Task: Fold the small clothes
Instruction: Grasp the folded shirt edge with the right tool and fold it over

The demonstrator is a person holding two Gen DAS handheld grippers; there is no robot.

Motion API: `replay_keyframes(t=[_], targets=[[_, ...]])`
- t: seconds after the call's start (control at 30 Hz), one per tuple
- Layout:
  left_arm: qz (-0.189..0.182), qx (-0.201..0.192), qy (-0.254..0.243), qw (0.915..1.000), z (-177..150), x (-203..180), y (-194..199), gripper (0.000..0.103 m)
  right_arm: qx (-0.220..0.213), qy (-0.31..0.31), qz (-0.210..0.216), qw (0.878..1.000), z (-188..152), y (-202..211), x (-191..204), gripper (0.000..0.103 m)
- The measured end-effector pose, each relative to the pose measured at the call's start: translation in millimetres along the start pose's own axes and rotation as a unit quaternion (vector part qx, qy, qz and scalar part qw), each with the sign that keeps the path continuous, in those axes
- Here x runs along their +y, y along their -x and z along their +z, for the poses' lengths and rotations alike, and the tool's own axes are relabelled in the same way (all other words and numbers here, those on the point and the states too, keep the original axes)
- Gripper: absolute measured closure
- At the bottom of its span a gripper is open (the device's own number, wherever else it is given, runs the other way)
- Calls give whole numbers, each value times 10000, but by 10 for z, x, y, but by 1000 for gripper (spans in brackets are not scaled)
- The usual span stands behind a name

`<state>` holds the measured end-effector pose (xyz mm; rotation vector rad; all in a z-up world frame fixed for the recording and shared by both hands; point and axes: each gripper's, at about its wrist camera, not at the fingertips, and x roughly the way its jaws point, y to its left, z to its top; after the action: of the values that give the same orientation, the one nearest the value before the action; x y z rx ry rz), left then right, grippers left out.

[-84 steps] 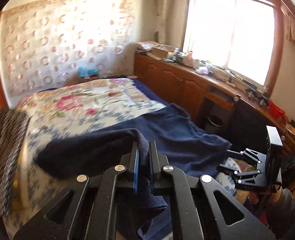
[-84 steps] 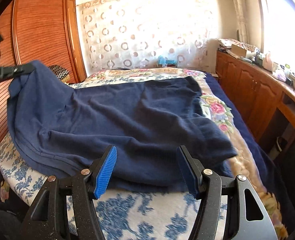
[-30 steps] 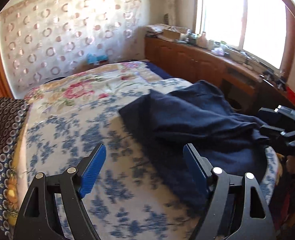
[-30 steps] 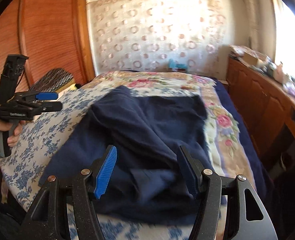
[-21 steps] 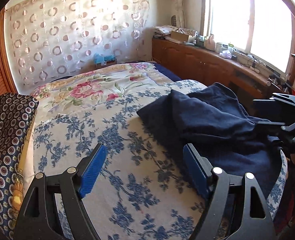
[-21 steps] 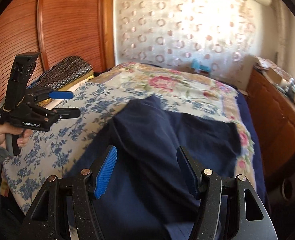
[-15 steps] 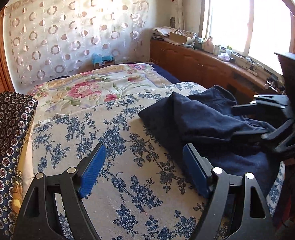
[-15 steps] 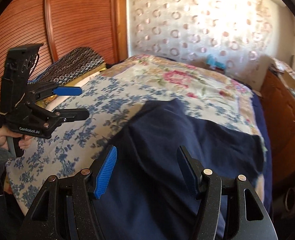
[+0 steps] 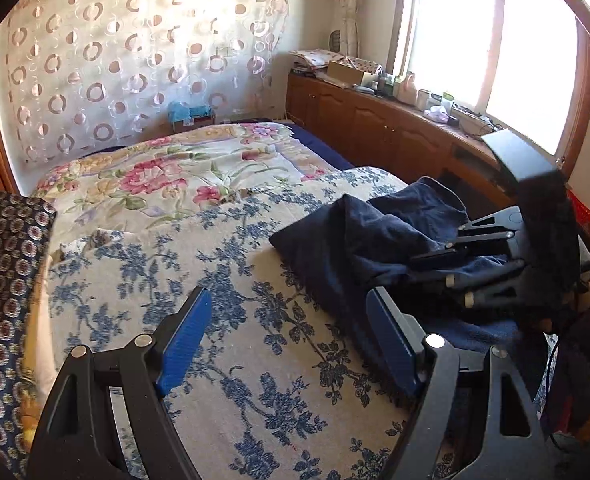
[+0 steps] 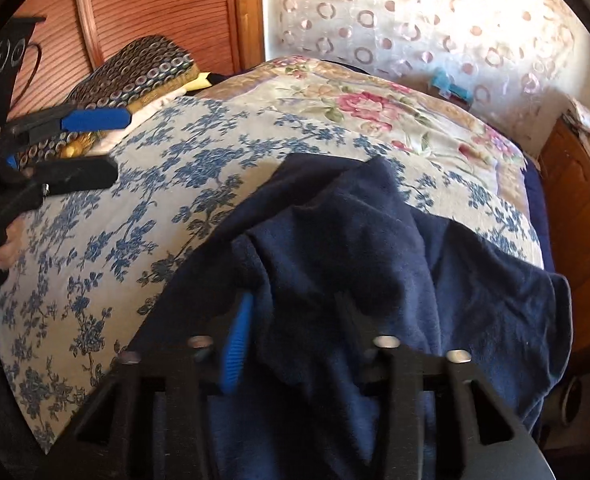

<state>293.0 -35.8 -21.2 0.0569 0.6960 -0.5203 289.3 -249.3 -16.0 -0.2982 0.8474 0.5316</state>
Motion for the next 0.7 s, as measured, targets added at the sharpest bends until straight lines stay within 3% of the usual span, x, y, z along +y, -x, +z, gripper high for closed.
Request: replay_keyframes(t=[0.1,0.27,0.4,0.53,0.67,0.7], targets=[[-56,96,15,9999,-33,-28,-98,23,-268,-273,197,9991,23,85,-90,98],[-150,284,-47,9995,-107,-111,-207,23,-828,-609,-218,9945,14,432,-425,99],[-217,356,-123,9991,-127,-192,-233,23,-1022,-961,-580,9884,15,629,-842,99],[-247,376,-187,9988,-134,-258,-234,23,-1033,-1271,-801,9832,-4,634,-1192,99],[-256,422,-214,9986,-146,-311,-260,23,-536,-1588,-1022,9805,17,292,-1436,99],[-261,450,-223,9984,-157,-325,-273,23,-485,-1663,-1181,9778,14,237,-1467,92]])
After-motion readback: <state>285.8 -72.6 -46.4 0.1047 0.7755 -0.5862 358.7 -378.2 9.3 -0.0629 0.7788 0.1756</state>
